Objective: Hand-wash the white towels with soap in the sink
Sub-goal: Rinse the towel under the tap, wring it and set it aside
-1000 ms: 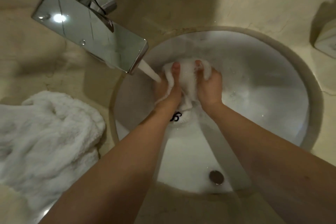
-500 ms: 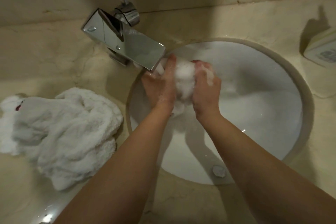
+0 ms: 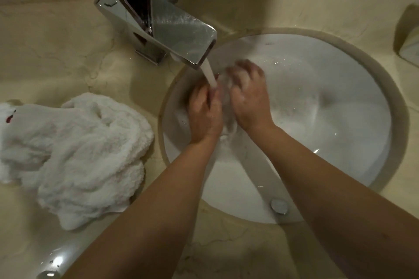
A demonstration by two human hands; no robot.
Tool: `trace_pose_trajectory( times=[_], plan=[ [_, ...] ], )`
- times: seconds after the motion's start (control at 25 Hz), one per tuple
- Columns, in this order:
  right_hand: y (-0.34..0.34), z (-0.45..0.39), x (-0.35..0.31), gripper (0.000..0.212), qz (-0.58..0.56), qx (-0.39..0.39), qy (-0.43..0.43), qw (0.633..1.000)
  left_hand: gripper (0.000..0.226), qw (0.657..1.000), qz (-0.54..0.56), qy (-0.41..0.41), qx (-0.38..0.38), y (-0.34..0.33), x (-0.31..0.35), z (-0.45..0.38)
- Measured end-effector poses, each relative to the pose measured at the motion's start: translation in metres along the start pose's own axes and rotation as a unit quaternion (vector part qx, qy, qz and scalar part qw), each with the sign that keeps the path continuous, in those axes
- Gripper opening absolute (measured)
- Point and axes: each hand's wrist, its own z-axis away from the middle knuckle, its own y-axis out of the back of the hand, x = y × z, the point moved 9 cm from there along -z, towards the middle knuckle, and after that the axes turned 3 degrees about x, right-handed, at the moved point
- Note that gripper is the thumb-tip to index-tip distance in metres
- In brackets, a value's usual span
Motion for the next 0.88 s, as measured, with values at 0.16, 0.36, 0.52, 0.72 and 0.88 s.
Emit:
trace_pose_trajectory(
  times=[0.16, 0.36, 0.52, 0.72, 0.88],
  plan=[
    [-0.029, 0.004, -0.011, 0.051, 0.093, -0.058, 0.076, 0.991, 0.049, 1.000, 0.007, 0.021, 0.020, -0.007, -0.017, -0.003],
    [-0.046, 0.004, 0.026, 0.075, 0.096, -0.123, -0.044, 0.987, 0.052, 0.995, -0.060, 0.067, 0.032, -0.021, -0.036, -0.004],
    [-0.031, -0.010, 0.030, 0.059, 0.058, -0.071, -0.078, 0.993, 0.056, 0.991, -0.126, 0.023, 0.044, -0.023, -0.036, -0.010],
    [-0.040, -0.024, 0.029, 0.051, 0.156, -0.090, -0.026, 0.983, 0.069, 0.971, -0.166, -0.114, 0.132, -0.020, -0.011, -0.017],
    [-0.043, -0.030, 0.028, 0.056, 0.182, -0.101, -0.014, 0.978, 0.070, 0.974, -0.181, -0.078, 0.108, -0.025, -0.018, -0.021]
  ],
)
